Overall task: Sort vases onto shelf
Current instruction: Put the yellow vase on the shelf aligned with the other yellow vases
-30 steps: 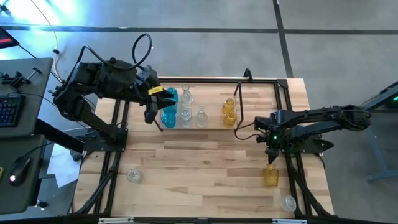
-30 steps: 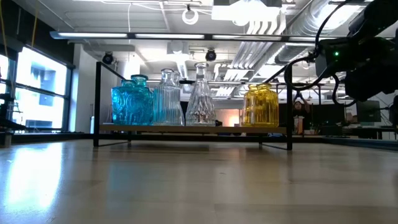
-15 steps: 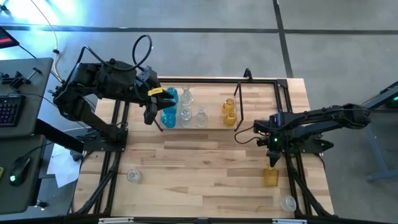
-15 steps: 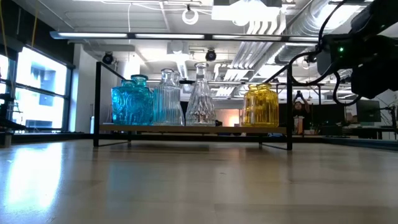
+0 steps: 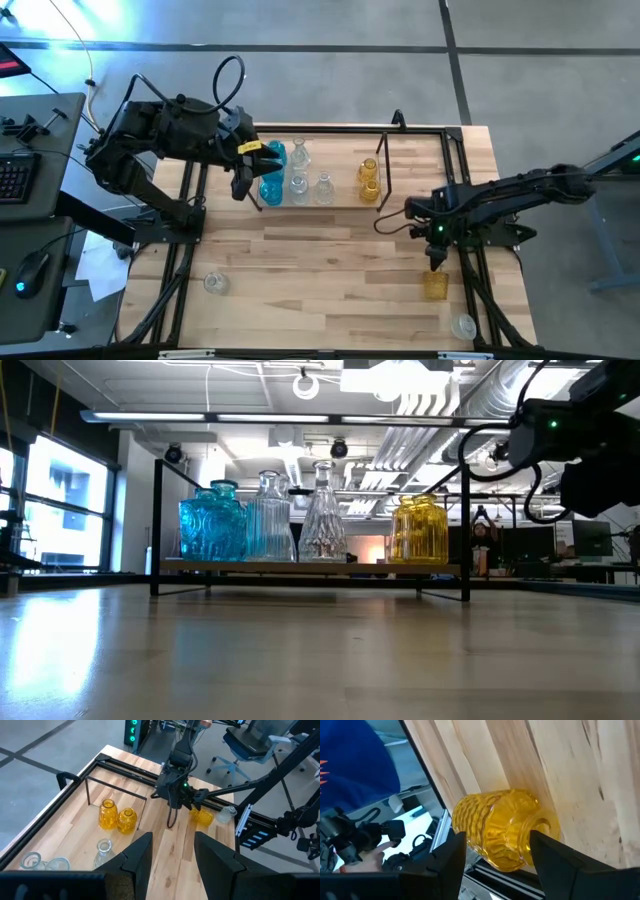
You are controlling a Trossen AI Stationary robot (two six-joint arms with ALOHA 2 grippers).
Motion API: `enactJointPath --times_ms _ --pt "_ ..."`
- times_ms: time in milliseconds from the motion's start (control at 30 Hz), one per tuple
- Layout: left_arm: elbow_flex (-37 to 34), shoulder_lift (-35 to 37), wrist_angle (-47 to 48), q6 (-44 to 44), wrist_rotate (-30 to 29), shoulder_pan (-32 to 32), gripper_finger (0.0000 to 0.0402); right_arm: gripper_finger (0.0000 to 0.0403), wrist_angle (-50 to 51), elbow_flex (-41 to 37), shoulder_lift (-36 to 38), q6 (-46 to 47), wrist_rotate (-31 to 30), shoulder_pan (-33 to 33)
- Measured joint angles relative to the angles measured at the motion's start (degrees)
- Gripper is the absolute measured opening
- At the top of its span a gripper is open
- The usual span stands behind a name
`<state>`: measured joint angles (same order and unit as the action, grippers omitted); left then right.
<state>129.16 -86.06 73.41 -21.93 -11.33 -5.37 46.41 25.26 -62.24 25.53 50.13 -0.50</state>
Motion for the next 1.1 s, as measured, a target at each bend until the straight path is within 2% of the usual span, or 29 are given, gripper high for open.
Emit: enactJointPath --times_ms 333,467,600,700,967,1100 --pt "0.0 0.0 0.0 -0.3 0.0 0.0 0.0136 0.0199 0.6 -0.3 0.0 3.2 0.5 3.8" --pt "0.0 0.0 0.0 -0.3 0.0 0.0 0.0136 0.0186 -0.3 -2.4 0.0 5.5 0.7 5.6" --pt "0.0 0.0 0.0 -0.3 0.0 0.0 0.0136 0.0152 -1.7 -4.1 0.0 6.6 2.3 6.9" --pt "0.0 0.0 0.0 0.0 0.0 0.0 0.0136 0.0119 -2.8 -4.2 0.0 6.7 0.7 6.9" --pt "0.0 0.0 0.0 0.0 0.0 0.0 0.0136 0.0016 -5.3 -4.2 0.0 7.1 0.1 6.9" --pt "0.0 0.0 0.0 0.0 0.0 0.0 0.0136 0.0009 -5.2 -4.2 0.0 6.8 0.0 6.9"
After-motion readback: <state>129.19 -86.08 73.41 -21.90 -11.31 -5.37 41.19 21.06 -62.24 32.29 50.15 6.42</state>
